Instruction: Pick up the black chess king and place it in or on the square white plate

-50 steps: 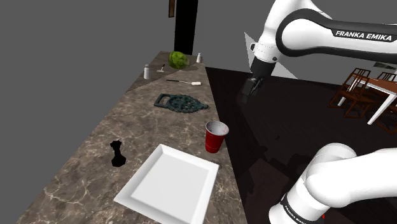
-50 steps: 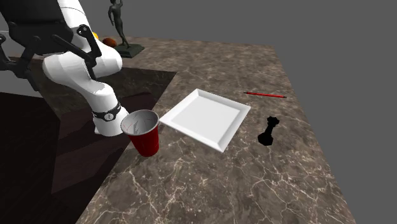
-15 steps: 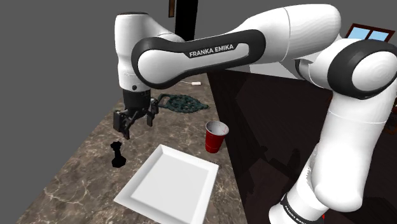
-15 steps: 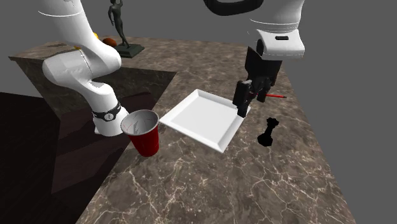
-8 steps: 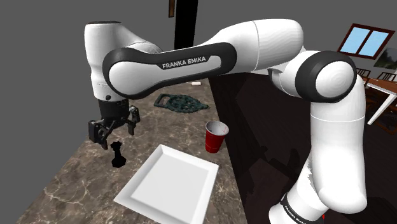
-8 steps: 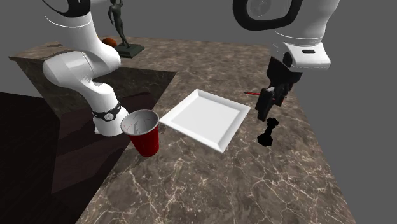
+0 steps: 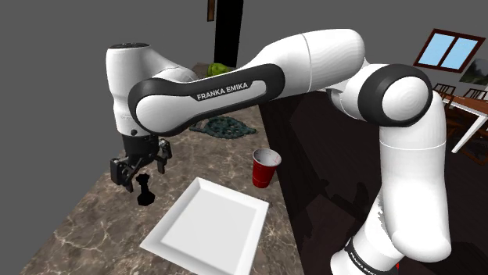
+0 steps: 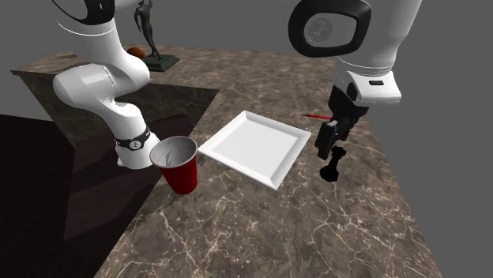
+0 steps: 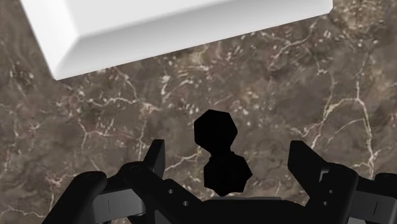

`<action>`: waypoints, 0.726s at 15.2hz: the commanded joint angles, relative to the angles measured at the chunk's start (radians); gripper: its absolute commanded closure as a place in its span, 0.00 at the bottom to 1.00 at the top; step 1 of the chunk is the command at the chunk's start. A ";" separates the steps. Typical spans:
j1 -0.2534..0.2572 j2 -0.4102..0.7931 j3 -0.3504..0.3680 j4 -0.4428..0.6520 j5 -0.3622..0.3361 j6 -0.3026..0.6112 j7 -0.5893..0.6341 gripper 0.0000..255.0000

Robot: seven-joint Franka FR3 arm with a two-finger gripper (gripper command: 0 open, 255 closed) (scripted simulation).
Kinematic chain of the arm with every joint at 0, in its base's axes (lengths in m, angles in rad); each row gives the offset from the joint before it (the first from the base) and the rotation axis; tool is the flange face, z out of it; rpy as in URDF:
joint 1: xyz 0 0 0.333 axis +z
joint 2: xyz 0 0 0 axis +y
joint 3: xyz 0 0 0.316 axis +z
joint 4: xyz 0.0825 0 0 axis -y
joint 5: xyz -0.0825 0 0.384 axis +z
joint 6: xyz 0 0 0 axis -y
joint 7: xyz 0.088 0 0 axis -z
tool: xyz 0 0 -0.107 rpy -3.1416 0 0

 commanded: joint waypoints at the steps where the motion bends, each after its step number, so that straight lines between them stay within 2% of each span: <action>1: 0.000 0.000 0.000 -0.002 0.000 0.002 0.000 0.00; 4: 0.000 0.000 0.000 -0.001 0.000 0.001 0.000 0.00; 5: 0.000 0.000 0.000 -0.001 0.000 0.001 0.000 1.00; 11: 0.000 -0.001 0.000 -0.001 0.000 0.001 0.000 1.00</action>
